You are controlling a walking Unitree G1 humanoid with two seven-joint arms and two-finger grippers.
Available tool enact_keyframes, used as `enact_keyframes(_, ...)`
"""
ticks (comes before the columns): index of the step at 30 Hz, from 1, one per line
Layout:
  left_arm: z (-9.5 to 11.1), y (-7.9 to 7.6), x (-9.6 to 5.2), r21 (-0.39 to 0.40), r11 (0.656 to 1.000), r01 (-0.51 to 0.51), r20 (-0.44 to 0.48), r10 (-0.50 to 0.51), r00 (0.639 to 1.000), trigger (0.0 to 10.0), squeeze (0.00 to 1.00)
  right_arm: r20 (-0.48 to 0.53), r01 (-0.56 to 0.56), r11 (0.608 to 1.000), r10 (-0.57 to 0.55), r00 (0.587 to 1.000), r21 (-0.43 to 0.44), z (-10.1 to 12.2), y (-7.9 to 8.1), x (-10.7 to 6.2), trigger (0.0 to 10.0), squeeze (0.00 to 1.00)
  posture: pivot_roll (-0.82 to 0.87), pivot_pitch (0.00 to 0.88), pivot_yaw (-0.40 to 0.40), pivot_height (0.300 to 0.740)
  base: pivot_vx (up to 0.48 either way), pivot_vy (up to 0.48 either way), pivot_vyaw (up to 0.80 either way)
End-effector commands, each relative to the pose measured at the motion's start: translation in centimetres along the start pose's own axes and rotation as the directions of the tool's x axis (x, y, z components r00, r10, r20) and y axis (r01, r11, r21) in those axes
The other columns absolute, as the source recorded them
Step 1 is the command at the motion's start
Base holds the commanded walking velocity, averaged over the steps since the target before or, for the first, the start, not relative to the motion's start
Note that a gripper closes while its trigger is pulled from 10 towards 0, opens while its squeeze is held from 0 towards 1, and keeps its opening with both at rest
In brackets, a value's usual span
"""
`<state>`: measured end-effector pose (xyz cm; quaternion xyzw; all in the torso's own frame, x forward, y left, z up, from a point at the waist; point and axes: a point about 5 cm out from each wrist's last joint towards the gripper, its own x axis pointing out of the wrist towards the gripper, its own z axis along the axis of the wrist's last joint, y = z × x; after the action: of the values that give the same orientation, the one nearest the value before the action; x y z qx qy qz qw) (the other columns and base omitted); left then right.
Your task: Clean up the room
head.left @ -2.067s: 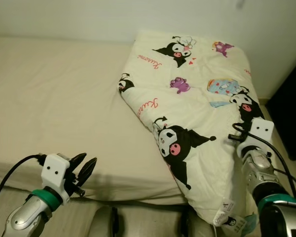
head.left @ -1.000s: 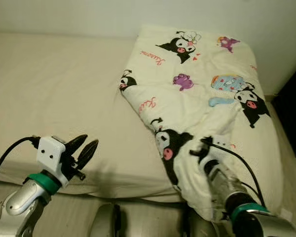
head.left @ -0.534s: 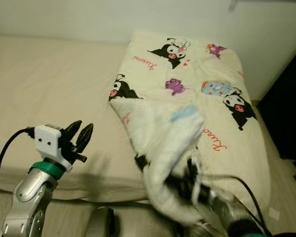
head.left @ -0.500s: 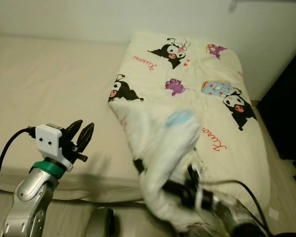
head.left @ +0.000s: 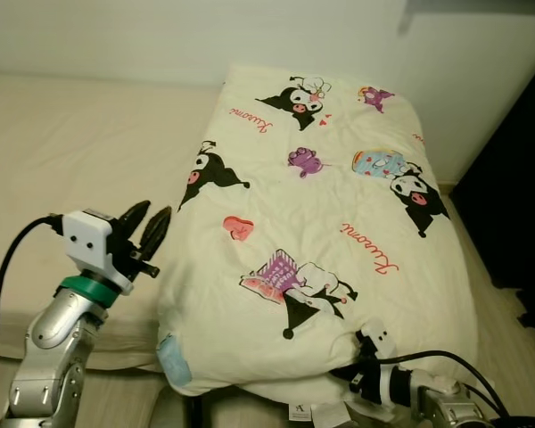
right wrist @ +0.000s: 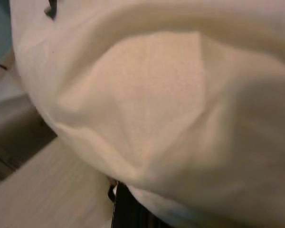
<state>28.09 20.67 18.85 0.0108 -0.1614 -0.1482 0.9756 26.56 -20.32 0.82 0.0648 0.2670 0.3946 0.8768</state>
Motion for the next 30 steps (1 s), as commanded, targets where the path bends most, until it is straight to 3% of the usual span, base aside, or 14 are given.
enact_keyframes(1, -0.2, 0.3, -0.2, -0.002, 1.0, -0.008, -0.006, 0.008, 1.0, 10.0, 0.0, 0.02, -0.002, 1.0, 0.002, 1.0, 0.021, 0.2, -0.2, -0.2, 10.0, 0.0, 0.07, 0.018, 0.027, 0.606, 0.0, 0.0, 0.0)
enact_keyframes(3, -0.4, 0.2, -0.2, 0.007, 1.0, 0.006, -0.013, -0.005, 1.0, 10.0, 0.0, 0.085, -0.145, 0.985, 0.138, 0.987, 0.089, 1.4, 0.1, -0.5, 10.0, 0.0, 0.08, 0.021, 0.024, 0.606, 0.0, 0.0, 0.0)
enact_keyframes(4, -0.6, 0.0, -0.3, 0.009, 1.0, 0.014, -0.019, -0.014, 1.0, 10.0, 0.0, 0.102, -0.269, 0.957, 0.259, 0.961, 0.107, 2.0, 0.5, -0.8, 10.0, 0.0, 0.08, 0.022, 0.023, 0.606, 0.0, 0.0, 0.0)
enact_keyframes(5, -0.6, 0.0, -0.3, 0.009, 1.0, 0.014, -0.019, -0.014, 1.0, 10.0, 0.0, 0.102, -0.269, 0.957, 0.259, 0.961, 0.107, 2.0, 0.5, -0.8, 10.0, 0.0, 0.08, 0.022, 0.023, 0.606, 0.0, 0.0, 0.0)
enact_keyframes(7, -0.9, -0.4, -0.3, 0.009, 1.0, 0.028, -0.03, -0.027, 0.999, 10.0, 0.0, 0.096, -0.449, 0.886, 0.44, 0.893, 0.116, 2.8, 1.3, -1.5, 10.0, 0.0, 0.08, 0.022, 0.024, 0.606, 0.0, 0.0, 0.0)
enact_keyframes(10, -1.0, -0.6, -0.3, 0.005, 0.999, 0.035, -0.032, -0.035, 0.999, 10.0, 0.0, 0.064, -0.51, 0.853, 0.506, 0.86, 0.108, 3.0, 1.6, -1.9, 10.0, 0.0, 0.07, 0.022, 0.025, 0.606, 0.0, 0.0, 0.0)
enact_keyframes(13, -1.2, -1.2, -0.3, -0.012, 0.998, 0.06, -0.037, -0.061, 0.997, 10.0, 0.0, -0.083, -0.611, 0.786, 0.618, 0.782, 0.096, 2.9, 3.0, -3.3, 10.0, 0.0, 0.07, 0.027, 0.027, 0.606, 0.0, 0.0, 0.0)
enact_keyframes(18, -1.4, -1.5, -0.3, -0.026, 0.996, 0.087, -0.047, -0.088, 0.995, 10.0, 0.0, -0.133, -0.651, 0.754, 0.657, 0.742, 0.089, 3.0, 3.9, -3.9, 10.0, 0.0, 0.07, 0.029, 0.027, 0.606, 0.0, 0.0, 0.0)
enact_keyframes(24, -1.8, -2.2, -0.5, -0.043, 0.991, 0.123, -0.066, -0.126, 0.99, 10.0, 0.0, -0.041, -0.642, 0.763, 0.646, 0.762, 0.077, 4.6, 3.6, -3.1, 10.0, 0.0, 0.07, 0.027, 0.026, 0.606, 0.0, 0.0, 0.0)
enact_keyframes(26, -3.1, -2.7, -0.8, -0.007, 0.991, 0.136, -0.125, -0.136, 0.983, 10.0, 0.0, 0.057, -0.493, 0.87, 0.493, 0.868, -0.009, 5.5, 2.3, -1.1, 10.0, 0.0, 0.07, 0.02, 0.021, 0.606, 0.0, 0.0, 0.0)
enact_keyframes(27, -3.1, -2.7, -0.8, -0.007, 0.991, 0.136, -0.125, -0.136, 0.983, 10.0, 0.0, 0.057, -0.493, 0.87, 0.493, 0.868, -0.009, 5.5, 2.3, -1.1, 10.0, 0.0, 0.07, 0.02, 0.021, 0.606, 0.0, 0.0, 0.0)
enact_keyframes(29, -4.3, -3.1, -1.0, 0.028, 0.99, 0.139, -0.175, -0.132, 0.976, 10.0, 0.0, 0.088, -0.362, 0.931, 0.365, 0.927, -0.052, 5.4, 1.8, 0.4, 10.0, 0.0, 0.07, 0.018, 0.02, 0.606, 0.0, 0.0, 0.0)
enact_keyframes(30, -4.3, -3.1, -1.0, 0.028, 0.99, 0.139, -0.175, -0.132, 0.976, 10.0, 0.0, 0.088, -0.362, 0.931, 0.365, 0.927, -0.052, 5.4, 1.8, 0.4, 10.0, 0.0, 0.07, 0.018, 0.02, 0.606, 0.0, 0.0, 0.0)
